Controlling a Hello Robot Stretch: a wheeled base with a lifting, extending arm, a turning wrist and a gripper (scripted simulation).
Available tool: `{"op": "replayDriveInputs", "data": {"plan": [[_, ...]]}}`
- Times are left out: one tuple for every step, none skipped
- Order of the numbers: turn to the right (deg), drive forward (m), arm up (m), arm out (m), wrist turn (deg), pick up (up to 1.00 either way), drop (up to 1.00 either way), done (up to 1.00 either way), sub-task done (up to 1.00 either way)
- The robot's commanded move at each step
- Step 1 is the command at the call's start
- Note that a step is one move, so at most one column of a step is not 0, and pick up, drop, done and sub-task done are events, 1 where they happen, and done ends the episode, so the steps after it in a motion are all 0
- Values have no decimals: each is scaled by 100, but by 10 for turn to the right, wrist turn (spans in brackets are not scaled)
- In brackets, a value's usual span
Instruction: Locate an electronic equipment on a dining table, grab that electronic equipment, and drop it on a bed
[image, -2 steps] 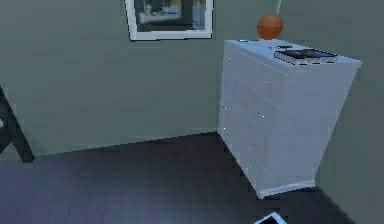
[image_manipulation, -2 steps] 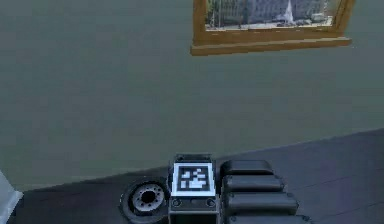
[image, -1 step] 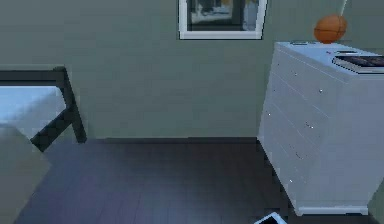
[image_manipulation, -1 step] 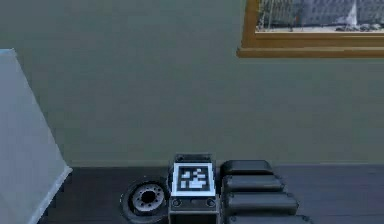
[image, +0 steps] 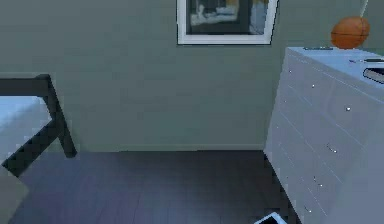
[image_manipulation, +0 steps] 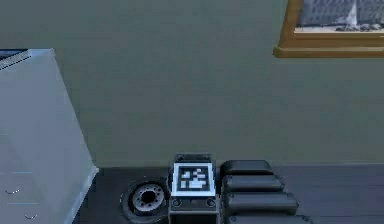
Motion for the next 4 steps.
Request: {"op": "replayDriveInputs", "data": {"plan": [[-420, 0, 0, 0, 0, 0, 0, 0, 0], [0, 85, 0, 0, 0, 0, 0, 0, 0], [450, 0, 0, 0, 0, 0, 0, 0, 0], [450, 0, 0, 0, 0, 0, 0, 0, 0]]}}
